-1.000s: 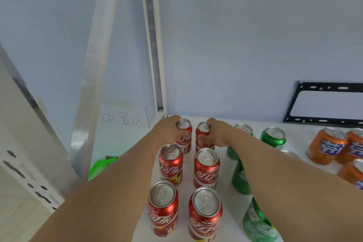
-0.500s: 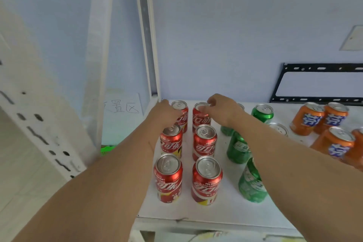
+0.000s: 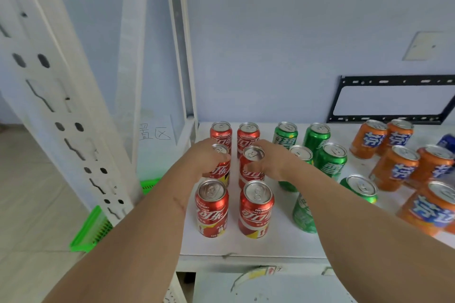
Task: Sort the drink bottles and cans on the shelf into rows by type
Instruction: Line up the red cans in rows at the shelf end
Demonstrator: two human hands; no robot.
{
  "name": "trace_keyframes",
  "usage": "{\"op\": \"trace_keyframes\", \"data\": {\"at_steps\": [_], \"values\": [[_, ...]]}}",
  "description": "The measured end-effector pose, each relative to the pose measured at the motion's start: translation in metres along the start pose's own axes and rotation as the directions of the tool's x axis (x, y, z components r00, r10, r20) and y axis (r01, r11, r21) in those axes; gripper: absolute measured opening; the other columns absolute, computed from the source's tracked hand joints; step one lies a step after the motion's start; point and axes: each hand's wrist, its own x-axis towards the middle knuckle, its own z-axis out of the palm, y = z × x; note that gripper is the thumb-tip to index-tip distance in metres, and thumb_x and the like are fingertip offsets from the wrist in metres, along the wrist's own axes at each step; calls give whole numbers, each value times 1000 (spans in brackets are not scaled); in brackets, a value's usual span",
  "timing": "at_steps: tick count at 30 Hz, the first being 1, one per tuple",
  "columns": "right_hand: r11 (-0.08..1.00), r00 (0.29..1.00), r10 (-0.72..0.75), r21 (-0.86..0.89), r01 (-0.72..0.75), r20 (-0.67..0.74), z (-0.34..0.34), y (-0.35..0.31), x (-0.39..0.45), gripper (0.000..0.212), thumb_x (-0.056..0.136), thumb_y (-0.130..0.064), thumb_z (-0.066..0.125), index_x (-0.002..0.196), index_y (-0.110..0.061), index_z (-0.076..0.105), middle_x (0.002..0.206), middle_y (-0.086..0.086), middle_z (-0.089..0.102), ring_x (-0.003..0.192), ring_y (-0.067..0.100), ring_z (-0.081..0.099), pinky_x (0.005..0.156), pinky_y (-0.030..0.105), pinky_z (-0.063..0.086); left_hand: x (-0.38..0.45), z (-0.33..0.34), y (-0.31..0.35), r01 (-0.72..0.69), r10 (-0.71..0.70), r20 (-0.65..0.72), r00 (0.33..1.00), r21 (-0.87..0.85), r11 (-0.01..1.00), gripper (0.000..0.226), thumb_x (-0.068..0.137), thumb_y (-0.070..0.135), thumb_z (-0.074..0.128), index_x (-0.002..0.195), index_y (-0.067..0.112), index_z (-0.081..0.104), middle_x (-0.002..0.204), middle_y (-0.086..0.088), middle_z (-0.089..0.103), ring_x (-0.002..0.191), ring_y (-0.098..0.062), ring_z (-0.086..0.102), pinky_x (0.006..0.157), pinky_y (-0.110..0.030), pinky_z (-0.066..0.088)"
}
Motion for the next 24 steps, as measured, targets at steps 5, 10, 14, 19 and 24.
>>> {"op": "trace_keyframes", "data": {"at_steps": [5,10,14,19,24], "values": [[976,986,47,216,-11,-162,8,-8,-23,80,81,-56,67,145,-20,36,141,4,50,109,13,51,86,27,40,-2,6,-8,15,-16,-44,999,-37,999,62,88,44,69,139,20,44,145,-11,51,111,-23,57,90,-37,48],[880,906,53,448,156,-420,38,-16,-73,86,73,-83,49,139,-28,44,137,-12,53,121,4,50,96,27,41,-40,18,-48,-91,47,-268,962,-152,984,80,79,83,43,145,37,39,146,9,50,130,-21,51,97,-42,46],[833,878,71,512,209,-474,79,-1,-110,74,61,-85,61,125,-52,46,119,-32,56,109,-14,52,80,5,40,-76,43,-85,-255,160,-274,948,-357,899,63,67,93,44,118,56,52,111,33,61,102,11,60,78,-20,46],[864,901,129,493,103,-415,117,17,-119,77,54,-62,82,117,-54,39,103,-37,58,95,-22,53,68,-1,41,-77,58,-107,-281,191,-251,949,-399,873,61,67,79,63,120,52,51,109,32,63,99,9,62,82,-22,50],[897,905,135,438,61,-403,123,25,-113,84,59,-53,84,128,-42,37,103,-35,52,91,-23,51,70,3,37,-72,52,-115,-290,217,-221,951,-389,875,54,68,77,64,116,54,54,107,29,65,99,6,63,83,-26,52]]}}
